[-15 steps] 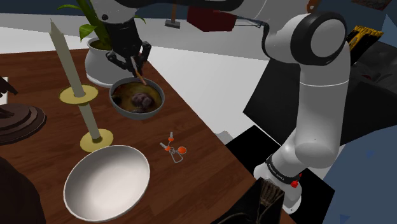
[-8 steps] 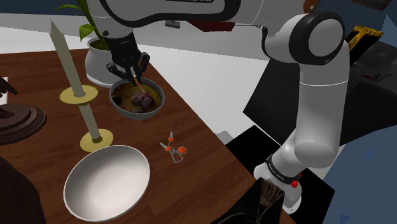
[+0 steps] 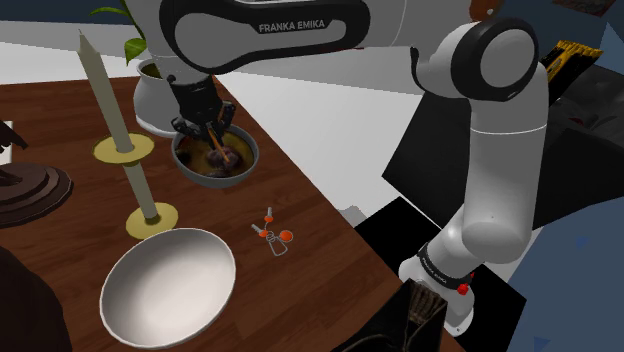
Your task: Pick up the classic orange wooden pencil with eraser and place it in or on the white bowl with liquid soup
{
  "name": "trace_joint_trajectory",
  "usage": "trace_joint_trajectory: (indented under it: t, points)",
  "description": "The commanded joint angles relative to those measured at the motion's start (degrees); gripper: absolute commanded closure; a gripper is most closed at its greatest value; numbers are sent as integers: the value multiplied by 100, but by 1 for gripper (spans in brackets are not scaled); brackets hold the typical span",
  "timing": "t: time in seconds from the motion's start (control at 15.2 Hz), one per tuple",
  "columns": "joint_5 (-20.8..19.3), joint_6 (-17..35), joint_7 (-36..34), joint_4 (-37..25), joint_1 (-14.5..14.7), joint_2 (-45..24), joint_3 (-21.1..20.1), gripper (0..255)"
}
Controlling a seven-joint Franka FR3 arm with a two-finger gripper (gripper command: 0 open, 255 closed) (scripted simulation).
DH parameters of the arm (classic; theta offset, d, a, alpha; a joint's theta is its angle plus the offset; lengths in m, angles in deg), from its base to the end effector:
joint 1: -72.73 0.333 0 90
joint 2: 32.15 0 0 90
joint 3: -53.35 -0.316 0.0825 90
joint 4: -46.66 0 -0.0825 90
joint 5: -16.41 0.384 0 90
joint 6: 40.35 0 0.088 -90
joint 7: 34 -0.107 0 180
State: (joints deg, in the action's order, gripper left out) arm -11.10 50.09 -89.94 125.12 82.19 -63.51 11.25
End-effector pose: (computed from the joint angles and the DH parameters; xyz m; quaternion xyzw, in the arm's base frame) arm 0.5207 0.4224 0.4450 0.9928 -0.0310 -0.0130 0.1148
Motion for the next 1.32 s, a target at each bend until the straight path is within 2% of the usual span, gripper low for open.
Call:
trace_joint_trajectory:
  t: [0.0, 0.4, 0.46, 0.79, 1.06, 1.25]
  points:
    - [-1, 58, -15, 65, -13, -1, 0, 255]
    - [-2, 57, -15, 64, -13, -2, -1, 255]
    - [-2, 56, -16, 63, -12, -2, -1, 0]
    - [-2, 57, -15, 64, -13, -2, -1, 0]
    - [-67, -763, 84, -989, 374, -195, 25, 0]
    - [-65, -762, 84, -988, 375, -194, 28, 0]
